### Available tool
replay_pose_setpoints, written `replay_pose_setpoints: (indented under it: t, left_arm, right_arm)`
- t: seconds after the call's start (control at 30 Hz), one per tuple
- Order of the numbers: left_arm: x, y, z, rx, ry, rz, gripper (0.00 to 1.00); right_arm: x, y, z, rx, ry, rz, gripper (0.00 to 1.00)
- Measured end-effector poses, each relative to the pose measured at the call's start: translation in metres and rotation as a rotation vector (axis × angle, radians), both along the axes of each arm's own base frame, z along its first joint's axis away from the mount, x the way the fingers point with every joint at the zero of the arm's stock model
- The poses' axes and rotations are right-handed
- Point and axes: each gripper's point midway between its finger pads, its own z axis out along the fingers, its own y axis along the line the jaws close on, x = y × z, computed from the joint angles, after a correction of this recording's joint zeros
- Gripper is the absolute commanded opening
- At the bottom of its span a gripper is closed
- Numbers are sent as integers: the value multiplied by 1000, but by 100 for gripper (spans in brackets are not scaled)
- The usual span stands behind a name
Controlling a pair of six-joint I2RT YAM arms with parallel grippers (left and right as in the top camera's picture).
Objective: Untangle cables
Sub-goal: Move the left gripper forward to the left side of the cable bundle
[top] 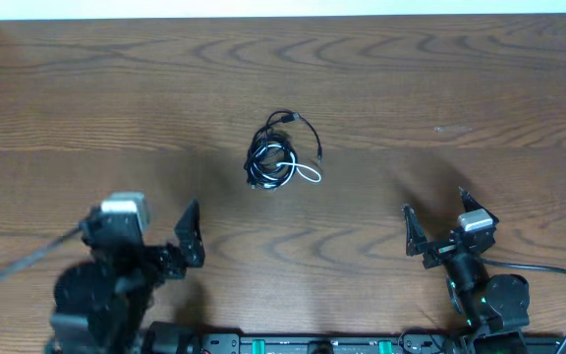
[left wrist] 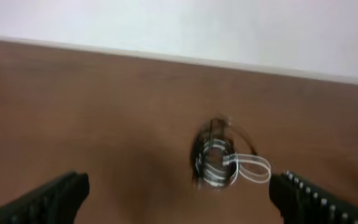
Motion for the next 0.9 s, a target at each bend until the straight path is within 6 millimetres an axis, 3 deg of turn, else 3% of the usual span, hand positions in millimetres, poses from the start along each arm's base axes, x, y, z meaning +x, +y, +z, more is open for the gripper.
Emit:
replay_pose_setpoints:
  t: [0.07, 0.17, 0.27, 0.4, 0.57, 0.73, 0.9]
  left_arm:
    - [10, -1, 12, 31, 81, -9, 98]
    - [31, -5, 7, 78, 272, -21, 98]
    - [66, -10, -23, 107, 454, -28, 98]
    - [94, -14, -77, 142, 659, -38, 98]
    - [105, -16, -130, 169, 855, -46, 98]
    - [110, -16, -169, 187, 987, -49, 98]
    - [111, -16, -183, 195, 1035, -52, 98]
  right_arm:
    - [0, 0, 0, -1, 1, 0, 99]
    - [0, 0, 0, 0, 1, 0, 99]
    - [0, 0, 0, 0, 1, 0, 99]
    - [0, 0, 0, 0, 1, 0, 99]
    - [0, 0, 0, 0, 1, 0, 99]
    - [0, 0, 0, 0, 1, 0, 99]
    - [0, 0, 0, 0, 1, 0, 99]
